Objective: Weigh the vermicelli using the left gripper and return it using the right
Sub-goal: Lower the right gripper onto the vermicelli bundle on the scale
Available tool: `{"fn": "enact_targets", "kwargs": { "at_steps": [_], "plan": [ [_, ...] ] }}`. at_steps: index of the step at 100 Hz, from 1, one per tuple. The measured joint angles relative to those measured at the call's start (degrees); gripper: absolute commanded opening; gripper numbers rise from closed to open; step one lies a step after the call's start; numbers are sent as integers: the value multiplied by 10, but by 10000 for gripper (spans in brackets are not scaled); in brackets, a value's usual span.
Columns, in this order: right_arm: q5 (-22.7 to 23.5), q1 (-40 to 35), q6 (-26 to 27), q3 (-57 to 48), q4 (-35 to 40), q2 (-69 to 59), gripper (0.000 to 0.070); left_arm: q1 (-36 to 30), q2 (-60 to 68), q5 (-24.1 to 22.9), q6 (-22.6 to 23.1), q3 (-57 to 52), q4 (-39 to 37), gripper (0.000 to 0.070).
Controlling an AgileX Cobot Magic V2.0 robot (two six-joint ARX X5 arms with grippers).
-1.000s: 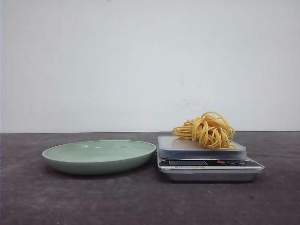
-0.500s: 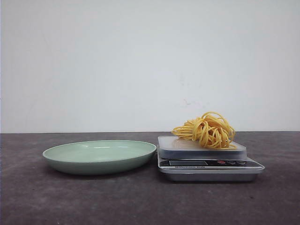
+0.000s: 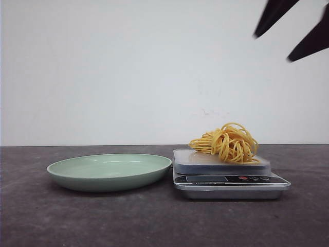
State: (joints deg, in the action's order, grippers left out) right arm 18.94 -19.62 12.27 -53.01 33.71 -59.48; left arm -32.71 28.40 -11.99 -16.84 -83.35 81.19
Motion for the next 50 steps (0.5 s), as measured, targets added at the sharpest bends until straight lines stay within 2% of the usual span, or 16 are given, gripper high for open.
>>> {"fn": "enact_targets", "kwargs": {
  "at_steps": [50],
  "plan": [
    [4, -9, 2, -98, -5, -240, 482, 0, -11, 0, -6, 1, 1, 314]
  ]
}}
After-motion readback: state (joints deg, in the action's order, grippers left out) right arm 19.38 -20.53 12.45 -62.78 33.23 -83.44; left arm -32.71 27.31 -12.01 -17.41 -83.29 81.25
